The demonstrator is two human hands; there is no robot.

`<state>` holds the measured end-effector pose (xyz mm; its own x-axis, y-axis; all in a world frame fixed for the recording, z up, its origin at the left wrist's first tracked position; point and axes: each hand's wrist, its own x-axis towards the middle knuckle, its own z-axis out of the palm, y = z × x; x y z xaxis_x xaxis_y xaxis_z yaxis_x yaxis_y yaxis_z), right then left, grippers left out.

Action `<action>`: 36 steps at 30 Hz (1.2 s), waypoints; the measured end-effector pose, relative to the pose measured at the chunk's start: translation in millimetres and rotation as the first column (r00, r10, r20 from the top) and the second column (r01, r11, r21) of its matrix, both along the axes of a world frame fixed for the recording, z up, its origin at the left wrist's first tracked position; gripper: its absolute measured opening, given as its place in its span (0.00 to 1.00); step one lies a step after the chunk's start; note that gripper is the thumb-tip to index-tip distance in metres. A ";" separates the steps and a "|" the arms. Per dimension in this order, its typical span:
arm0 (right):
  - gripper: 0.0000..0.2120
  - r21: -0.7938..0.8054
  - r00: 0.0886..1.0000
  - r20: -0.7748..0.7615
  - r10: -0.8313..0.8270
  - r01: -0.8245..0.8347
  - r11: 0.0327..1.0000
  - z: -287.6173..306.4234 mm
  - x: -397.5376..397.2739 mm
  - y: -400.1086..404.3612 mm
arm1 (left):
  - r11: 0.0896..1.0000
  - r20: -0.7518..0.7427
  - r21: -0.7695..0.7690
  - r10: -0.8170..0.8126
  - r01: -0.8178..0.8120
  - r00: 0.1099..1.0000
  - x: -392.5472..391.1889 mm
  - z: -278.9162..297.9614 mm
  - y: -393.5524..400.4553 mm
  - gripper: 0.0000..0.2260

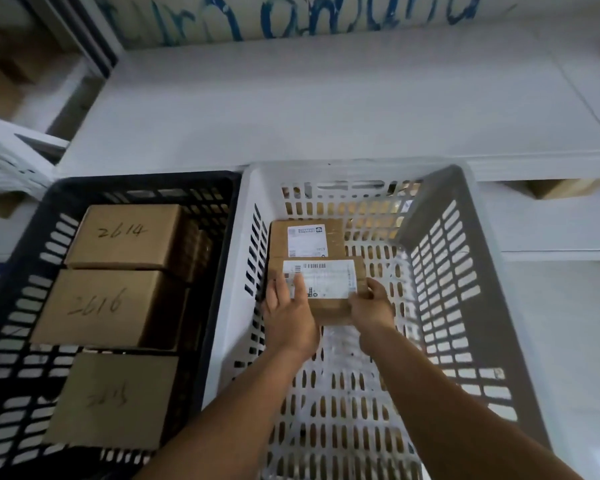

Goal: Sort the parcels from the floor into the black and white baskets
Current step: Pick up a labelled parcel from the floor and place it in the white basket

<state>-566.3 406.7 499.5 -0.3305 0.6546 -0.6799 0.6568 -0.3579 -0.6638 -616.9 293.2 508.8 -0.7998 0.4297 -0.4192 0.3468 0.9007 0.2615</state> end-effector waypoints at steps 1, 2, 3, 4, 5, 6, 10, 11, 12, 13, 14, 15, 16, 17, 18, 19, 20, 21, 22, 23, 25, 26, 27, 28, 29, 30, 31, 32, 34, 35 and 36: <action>0.22 -0.003 1.000 -0.003 -0.001 0.001 1.000 -1.1 -2.1 -3.8 | 1.000 0.002 -0.004 -0.002 0.002 1.000 -1.0 -1.2 -1.1 0.39; 0.21 -0.004 1.000 -0.007 -0.008 0.008 1.000 -1.5 -3.2 -6.8 | 1.000 0.009 -0.007 -0.004 0.004 1.000 -2.0 -2.0 -2.1 0.39; 0.21 -0.006 1.000 -0.013 -0.016 0.016 1.000 -2.5 -3.3 -8.5 | 1.000 0.018 -0.010 -0.009 0.009 1.000 -2.9 -3.0 -2.7 0.39; 0.21 -0.012 0.999 -0.026 -0.023 0.022 1.000 -1.9 -2.4 -9.0 | 1.000 0.024 -0.010 -0.010 0.011 1.000 -3.4 -3.4 -3.1 0.39; 0.21 -0.020 0.999 -0.039 -0.023 0.022 1.000 -0.9 -1.3 -8.5 | 1.000 0.027 -0.007 -0.012 0.012 1.000 -3.9 -3.5 -2.9 0.39; 0.21 -0.025 0.999 -0.047 -0.016 0.015 1.000 0.5 -0.2 -7.1 | 1.000 0.030 -0.001 -0.012 0.012 0.999 -4.1 -2.5 -2.5 0.39; 0.25 -0.051 0.998 -0.057 0.009 -0.012 0.999 12.0 5.2 -4.5 | 0.999 0.031 0.052 -0.011 0.010 0.999 -5.0 2.9 -4.0 0.37; 0.26 -0.066 0.998 -0.061 -0.001 -0.003 0.998 17.1 7.1 -5.2 | 0.997 0.029 0.072 -0.010 0.008 1.000 -4.5 5.3 -4.4 0.36; 0.27 -0.080 0.998 -0.066 -0.018 0.012 0.997 22.8 9.5 -6.2 | 0.995 0.023 0.098 -0.003 0.001 1.000 -3.3 8.4 -4.4 0.35; 0.28 -0.091 0.997 -0.073 -0.038 0.031 0.995 28.8 12.4 -7.3 | 0.991 0.012 0.136 0.006 -0.008 1.000 -1.8 11.5 -3.6 0.34; 0.28 -0.100 0.995 -0.081 -0.056 0.048 0.994 36.0 15.9 -8.7 | 0.983 0.011 0.181 0.027 -0.028 1.000 0.8 16.7 -2.6 0.32; 0.28 -0.104 0.993 -0.094 -0.068 0.058 0.993 43.5 19.8 -10.5 | 0.972 0.021 0.228 0.050 -0.053 0.999 3.8 21.6 -1.3 0.31; 0.27 -0.106 0.991 -0.111 -0.081 0.069 0.992 51.5 24.1 -12.4 | 0.961 0.043 0.263 0.071 -0.080 0.997 7.7 28.6 0.1 0.30; 0.27 -0.106 0.986 -0.134 -0.098 0.085 0.991 59.8 28.8 -14.2 | 0.952 0.059 0.291 0.083 -0.097 0.995 11.9 35.7 1.0 0.29; 0.27 -0.105 0.981 -0.155 -0.115 0.100 0.989 68.8 33.9 -17.0 | 0.944 0.065 0.314 0.087 -0.103 0.994 16.6 43.1 1.4 0.28; 0.27 -0.093 0.976 -0.173 -0.130 0.115 0.989 79.4 39.2 -20.0 | 0.933 0.058 0.347 0.083 -0.098 0.995 21.2 49.5 1.8 0.27; 0.26 -0.077 0.972 -0.188 -0.141 0.128 0.989 90.5 45.3 -23.5 | 0.919 0.060 0.381 0.079 -0.096 0.995 26.8 57.7 1.7 0.26; 0.25 -0.065 0.966 -0.204 -0.158 0.148 0.987 100.5 51.7 -27.3 | 0.903 0.068 0.420 0.075 -0.096 0.995 32.7 65.5 1.4 0.24; 0.23 -0.052 0.958 -0.225 -0.177 0.170 0.984 110.6 58.4 -31.4 | 0.885 0.091 0.453 0.070 -0.104 0.993 38.9 74.0 0.6 0.24; 0.22 -0.040 0.949 -0.247 -0.196 0.192 0.981 120.6 65.9 -36.9 | 0.866 0.121 0.487 0.062 -0.113 0.991 45.4 82.3 -0.9 0.24; 0.20 -0.028 0.925 -0.294 -0.242 0.245 0.969 138.4 83.4 -48.6 | 0.829 0.169 0.545 0.038 -0.125 0.985 57.9 98.2 -5.4 0.24; 0.20 -0.012 0.918 -0.302 -0.257 0.266 0.964 145.1 92.6 -54.7 | 0.816 0.187 0.564 0.021 -0.125 0.982 65.0 106.2 -9.0 0.23; 0.19 0.016 0.915 -0.303 -0.266 0.284 0.959 150.8 102.4 -60.6 | 0.803 0.199 0.584 0.003 -0.121 0.980 72.6 113.6 -13.3 0.23; 0.19 0.034 0.911 -0.303 -0.280 0.304 0.952 155.9 112.5 -66.8 | 0.790 0.207 0.603 -0.019 -0.113 0.978 80.4 119.9 -18.3 0.23; 0.18 0.047 0.903 -0.305 -0.302 0.331 0.942 160.1 122.0 -72.5 | 0.776 0.213 0.622 -0.046 -0.100 0.976 88.6 125.7 -23.1 0.22; 0.18 0.055 0.893 -0.309 -0.328 0.361 0.931 164.1 132.4 -78.6 | 0.763 0.220 0.641 -0.075 -0.086 0.973 97.2 131.6 -28.1 0.22; 0.18 0.054 0.880 -0.314 -0.357 0.392 0.918 167.6 143.2 -85.1 | 0.748 0.230 0.660 -0.107 -0.074 0.967 106.2 136.4 -33.2 0.22; 0.18 0.052 0.862 -0.322 -0.392 0.429 0.902 169.2 154.1 -90.6 | 0.731 0.241 0.680 -0.140 -0.064 0.960 115.6 140.8 -37.8 0.22; 0.18 0.046 0.828 -0.337 -0.449 0.490 0.870 174.3 176.6 -104.8 | 0.697 0.273 0.715 -0.205 -0.055 0.940 135.9 148.7 -46.6 0.22; 0.18 0.038 0.806 -0.346 -0.480 0.524 0.851 176.9 187.4 -112.1 | 0.683 0.287 0.729 -0.239 -0.049 0.927 146.6 152.3 -50.5 0.22; 0.18 0.026 0.780 -0.360 -0.511 0.556 0.831 178.3 198.6 -119.1 | 0.673 0.296 0.738 -0.277 -0.036 0.914 157.9 155.7 -53.9 0.22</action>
<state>-367.7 287.6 677.8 -0.0885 0.8629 -0.4976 0.1238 -0.4862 -0.8650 -459.0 239.3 664.5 -0.5770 0.7980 -0.1737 0.1792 0.3312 0.9264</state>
